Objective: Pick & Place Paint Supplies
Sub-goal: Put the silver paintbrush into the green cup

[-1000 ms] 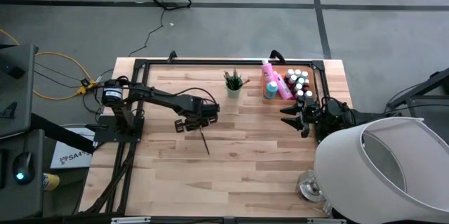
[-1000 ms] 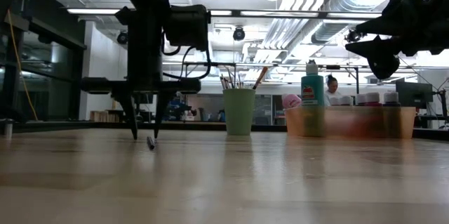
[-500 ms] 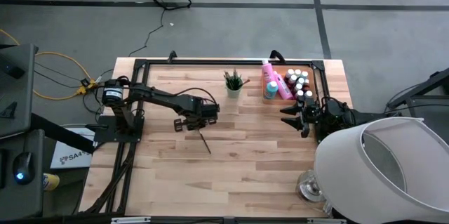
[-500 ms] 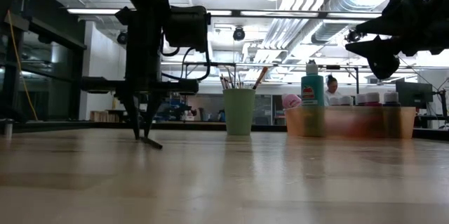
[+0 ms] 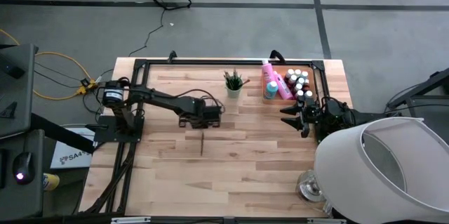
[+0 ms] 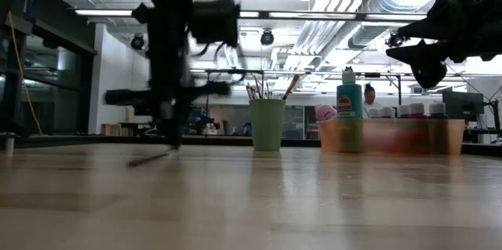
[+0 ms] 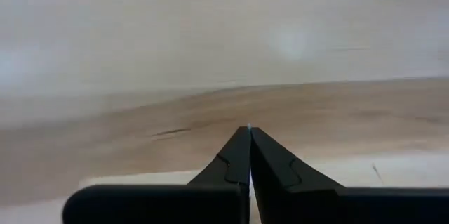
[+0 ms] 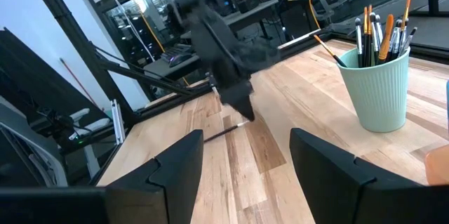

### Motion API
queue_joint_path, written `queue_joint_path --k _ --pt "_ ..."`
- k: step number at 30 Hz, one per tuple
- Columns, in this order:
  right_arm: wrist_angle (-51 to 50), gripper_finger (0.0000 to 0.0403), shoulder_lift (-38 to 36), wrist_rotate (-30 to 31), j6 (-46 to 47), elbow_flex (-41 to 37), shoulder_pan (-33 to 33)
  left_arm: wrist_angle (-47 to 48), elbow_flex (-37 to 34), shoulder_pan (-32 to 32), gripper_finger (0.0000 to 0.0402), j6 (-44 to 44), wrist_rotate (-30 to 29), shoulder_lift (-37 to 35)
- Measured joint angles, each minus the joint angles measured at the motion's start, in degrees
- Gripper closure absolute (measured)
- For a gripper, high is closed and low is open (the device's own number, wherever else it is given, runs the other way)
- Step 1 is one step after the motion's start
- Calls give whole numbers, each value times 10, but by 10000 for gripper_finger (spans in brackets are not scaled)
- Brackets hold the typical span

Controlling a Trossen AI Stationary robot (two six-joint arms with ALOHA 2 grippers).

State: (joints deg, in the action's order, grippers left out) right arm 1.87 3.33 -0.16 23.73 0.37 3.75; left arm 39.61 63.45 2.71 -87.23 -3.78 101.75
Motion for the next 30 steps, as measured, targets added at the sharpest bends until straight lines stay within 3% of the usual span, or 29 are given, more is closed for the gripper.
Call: queue_joint_path --k 8,14,23,26,30 --pt "0 196 0 0 0 0 0 -48 60 -27 401 160 -171 -69" --pt "0 196 0 0 0 0 0 -167 93 -40 402 349 -301 -106" --pt "0 196 0 0 0 0 0 -426 101 -19 401 761 -311 -106" --pt "0 196 0 0 0 0 0 -447 101 -2 401 819 -309 -105" --pt "0 196 0 0 0 0 0 -457 101 33 401 829 -307 -105"
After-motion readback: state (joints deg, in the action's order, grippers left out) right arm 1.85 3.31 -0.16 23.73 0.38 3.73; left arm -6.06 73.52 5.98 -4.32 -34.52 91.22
